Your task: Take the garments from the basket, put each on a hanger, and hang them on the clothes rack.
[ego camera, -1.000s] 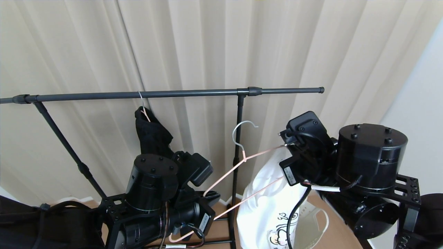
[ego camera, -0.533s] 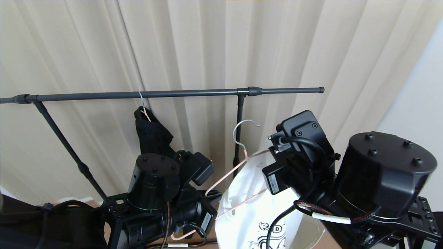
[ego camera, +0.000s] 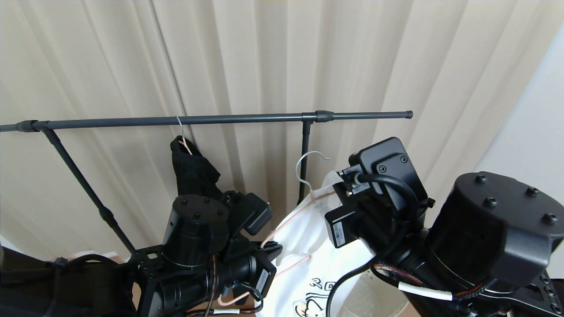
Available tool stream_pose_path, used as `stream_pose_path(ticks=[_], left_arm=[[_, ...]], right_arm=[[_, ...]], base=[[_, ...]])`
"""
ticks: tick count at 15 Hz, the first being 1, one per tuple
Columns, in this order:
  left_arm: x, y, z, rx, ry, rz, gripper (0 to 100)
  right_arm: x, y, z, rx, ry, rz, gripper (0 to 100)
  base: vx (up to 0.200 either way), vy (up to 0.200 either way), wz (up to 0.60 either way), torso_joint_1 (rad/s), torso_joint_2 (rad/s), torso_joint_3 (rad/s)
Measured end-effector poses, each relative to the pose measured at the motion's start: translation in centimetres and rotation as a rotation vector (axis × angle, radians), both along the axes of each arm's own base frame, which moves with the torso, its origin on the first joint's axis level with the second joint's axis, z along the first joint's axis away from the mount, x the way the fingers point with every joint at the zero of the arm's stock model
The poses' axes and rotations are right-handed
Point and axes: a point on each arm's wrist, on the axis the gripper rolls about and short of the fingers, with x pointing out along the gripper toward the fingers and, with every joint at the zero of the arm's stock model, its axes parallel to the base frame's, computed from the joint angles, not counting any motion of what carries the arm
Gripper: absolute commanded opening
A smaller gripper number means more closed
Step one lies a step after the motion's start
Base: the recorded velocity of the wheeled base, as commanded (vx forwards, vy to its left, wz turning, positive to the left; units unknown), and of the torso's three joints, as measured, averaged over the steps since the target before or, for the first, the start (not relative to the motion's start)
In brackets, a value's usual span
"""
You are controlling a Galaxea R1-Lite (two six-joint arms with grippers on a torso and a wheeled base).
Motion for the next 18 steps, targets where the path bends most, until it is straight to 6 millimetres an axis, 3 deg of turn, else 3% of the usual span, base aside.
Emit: stream_pose_path(ticks=[9, 10, 18], left_arm=[[0.2, 0.4, 0.9, -0.04, -0.036, 0.015, 0], [0.2, 0.4, 0.9, -0.041, -0.038, 0.016, 0], [0.4, 1.0, 1.5, -0.056, -0.055, 0.039, 0]], right_arm=[[0.4, -0.5, 0.1, 0.001, -0.002, -0.02, 0], [0.5, -0.5, 0.1, 0.002, -0.003, -0.023, 100], [0.2, -1.1, 0.9, 0.017, -0.017, -0.025, 100]], base=[[0.0, 0.0, 0.0, 0.0, 0.0, 0.0], [0.0, 0.0, 0.0, 0.0, 0.0, 0.0], [0.0, 0.0, 0.0, 0.0, 0.0, 0.0]])
